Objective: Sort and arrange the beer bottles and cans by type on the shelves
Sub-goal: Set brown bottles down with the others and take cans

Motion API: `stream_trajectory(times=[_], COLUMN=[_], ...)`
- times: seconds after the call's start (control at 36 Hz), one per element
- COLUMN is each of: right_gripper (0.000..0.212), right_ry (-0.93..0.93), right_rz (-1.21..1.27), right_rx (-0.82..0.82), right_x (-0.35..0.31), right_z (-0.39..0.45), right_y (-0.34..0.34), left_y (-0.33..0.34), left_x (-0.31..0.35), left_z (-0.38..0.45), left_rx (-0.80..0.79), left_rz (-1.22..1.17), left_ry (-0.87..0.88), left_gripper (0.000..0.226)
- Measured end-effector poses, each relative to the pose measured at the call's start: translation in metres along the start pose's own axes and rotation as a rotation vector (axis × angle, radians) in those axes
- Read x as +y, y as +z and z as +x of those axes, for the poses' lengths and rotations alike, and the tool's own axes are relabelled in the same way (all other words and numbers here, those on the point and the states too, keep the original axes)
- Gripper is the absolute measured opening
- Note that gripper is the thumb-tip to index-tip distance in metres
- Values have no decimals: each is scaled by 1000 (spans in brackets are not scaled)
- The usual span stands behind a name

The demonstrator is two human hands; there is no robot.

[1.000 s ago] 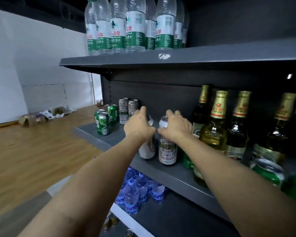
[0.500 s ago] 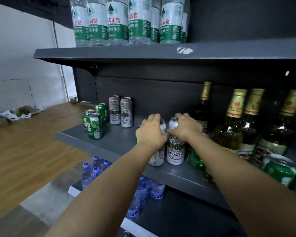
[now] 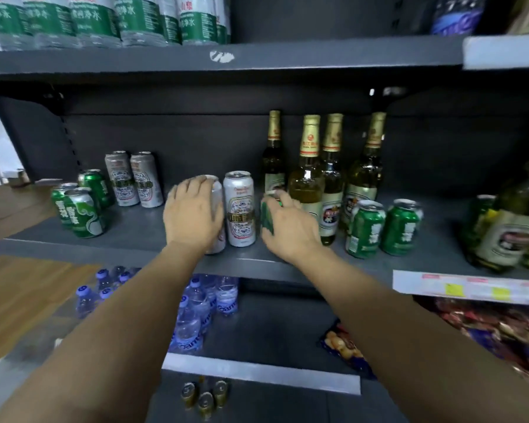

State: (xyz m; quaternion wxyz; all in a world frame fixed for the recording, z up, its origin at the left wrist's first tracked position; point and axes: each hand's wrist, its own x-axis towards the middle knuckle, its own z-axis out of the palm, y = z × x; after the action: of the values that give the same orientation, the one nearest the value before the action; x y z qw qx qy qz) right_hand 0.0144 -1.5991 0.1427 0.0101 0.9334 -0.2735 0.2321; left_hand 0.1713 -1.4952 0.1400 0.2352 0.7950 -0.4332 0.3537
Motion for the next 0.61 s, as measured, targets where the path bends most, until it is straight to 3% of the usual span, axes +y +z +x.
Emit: stream_trajectory(times=[0.17, 0.36, 0.61], right_gripper=[60, 58, 52], right_ry=[173, 463, 857], right_rz=[-32, -109, -154], right_rx=[-56, -150, -215], right_x=[69, 173, 280], right_z=[-88, -229, -395], right_y=[-23, -63, -125], left_y=[-7, -11, -28], left_x=[72, 233, 445], left_z=[-44, -108, -189], left_rx=[-118, -346, -623], left_rz=[-45, -246, -398], left_ry=[124, 192, 498], left_gripper=[18, 31, 43])
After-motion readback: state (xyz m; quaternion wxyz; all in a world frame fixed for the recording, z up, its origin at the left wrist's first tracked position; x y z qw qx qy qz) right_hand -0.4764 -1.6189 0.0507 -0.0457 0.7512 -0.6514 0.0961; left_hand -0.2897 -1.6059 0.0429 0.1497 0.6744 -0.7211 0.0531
